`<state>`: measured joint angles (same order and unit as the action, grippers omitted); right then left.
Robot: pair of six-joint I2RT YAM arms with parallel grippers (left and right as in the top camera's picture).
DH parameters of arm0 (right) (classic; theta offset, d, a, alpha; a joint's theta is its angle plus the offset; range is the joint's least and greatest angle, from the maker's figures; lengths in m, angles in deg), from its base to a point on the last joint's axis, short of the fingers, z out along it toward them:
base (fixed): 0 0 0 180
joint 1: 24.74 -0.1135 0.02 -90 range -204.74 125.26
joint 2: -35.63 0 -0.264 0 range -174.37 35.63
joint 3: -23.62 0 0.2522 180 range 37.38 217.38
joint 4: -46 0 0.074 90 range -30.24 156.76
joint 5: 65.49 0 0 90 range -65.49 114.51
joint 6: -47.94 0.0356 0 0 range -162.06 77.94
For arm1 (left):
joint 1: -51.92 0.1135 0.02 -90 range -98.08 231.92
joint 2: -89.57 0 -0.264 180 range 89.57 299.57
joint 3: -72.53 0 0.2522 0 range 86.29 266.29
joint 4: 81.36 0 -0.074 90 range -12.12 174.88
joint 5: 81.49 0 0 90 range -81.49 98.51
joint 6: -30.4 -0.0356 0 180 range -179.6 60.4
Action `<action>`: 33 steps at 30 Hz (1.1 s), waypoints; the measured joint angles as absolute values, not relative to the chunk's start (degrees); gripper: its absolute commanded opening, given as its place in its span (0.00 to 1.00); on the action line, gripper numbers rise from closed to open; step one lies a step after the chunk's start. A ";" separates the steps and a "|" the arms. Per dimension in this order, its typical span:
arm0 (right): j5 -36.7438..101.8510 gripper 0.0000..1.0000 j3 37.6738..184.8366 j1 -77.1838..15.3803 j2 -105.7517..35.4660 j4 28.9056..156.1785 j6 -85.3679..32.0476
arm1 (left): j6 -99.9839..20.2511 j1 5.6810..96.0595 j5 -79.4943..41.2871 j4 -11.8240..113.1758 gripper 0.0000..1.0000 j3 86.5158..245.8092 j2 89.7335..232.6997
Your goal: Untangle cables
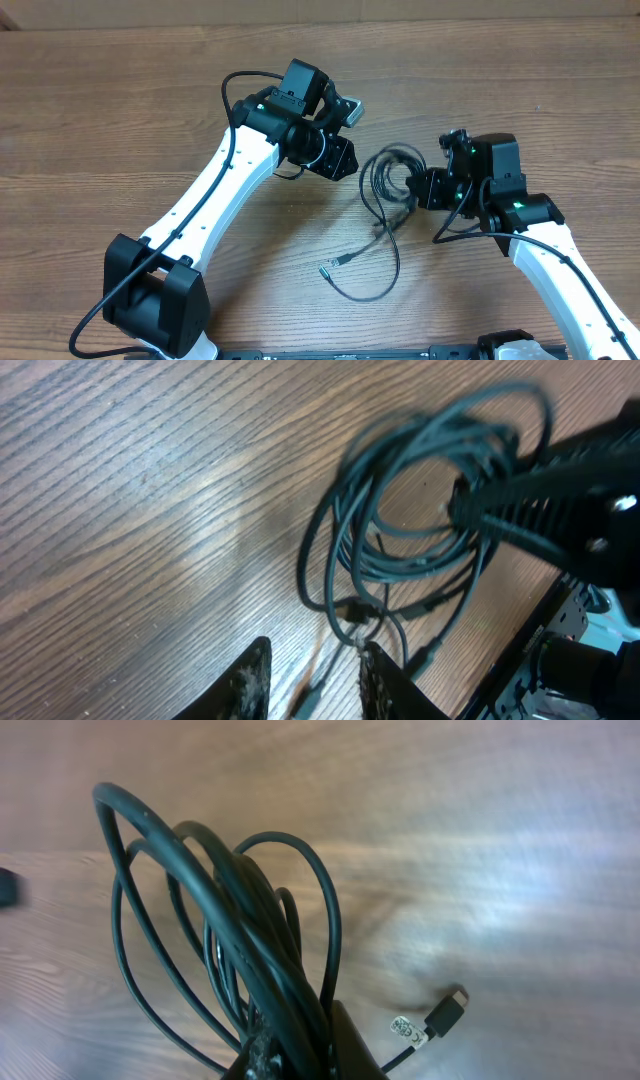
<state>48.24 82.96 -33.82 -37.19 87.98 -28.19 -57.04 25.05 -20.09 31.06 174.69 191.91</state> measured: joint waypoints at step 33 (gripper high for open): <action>30.36 0.04 100.80 -31.52 -44.29 120.01 -22.57 | -58.28 25.05 -17.03 28.81 0.30 174.73 191.91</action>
